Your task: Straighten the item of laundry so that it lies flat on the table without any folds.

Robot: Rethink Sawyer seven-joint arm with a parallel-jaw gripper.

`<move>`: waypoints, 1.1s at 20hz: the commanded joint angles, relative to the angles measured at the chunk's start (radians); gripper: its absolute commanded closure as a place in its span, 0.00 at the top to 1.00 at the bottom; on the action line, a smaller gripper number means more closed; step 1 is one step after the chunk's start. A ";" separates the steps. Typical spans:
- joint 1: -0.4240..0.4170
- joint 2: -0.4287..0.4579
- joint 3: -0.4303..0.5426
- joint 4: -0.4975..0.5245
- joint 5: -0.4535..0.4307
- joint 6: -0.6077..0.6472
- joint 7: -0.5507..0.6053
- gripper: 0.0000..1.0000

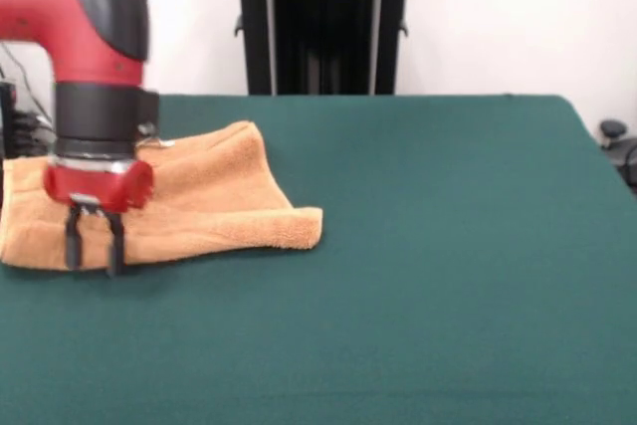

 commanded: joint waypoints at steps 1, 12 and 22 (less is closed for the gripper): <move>0.057 -0.177 0.164 -0.036 0.142 0.540 -0.397 1.00; 0.032 -0.143 0.206 -0.082 0.125 0.705 -0.403 1.00; 0.015 -0.093 0.231 -0.090 0.147 0.833 -0.460 1.00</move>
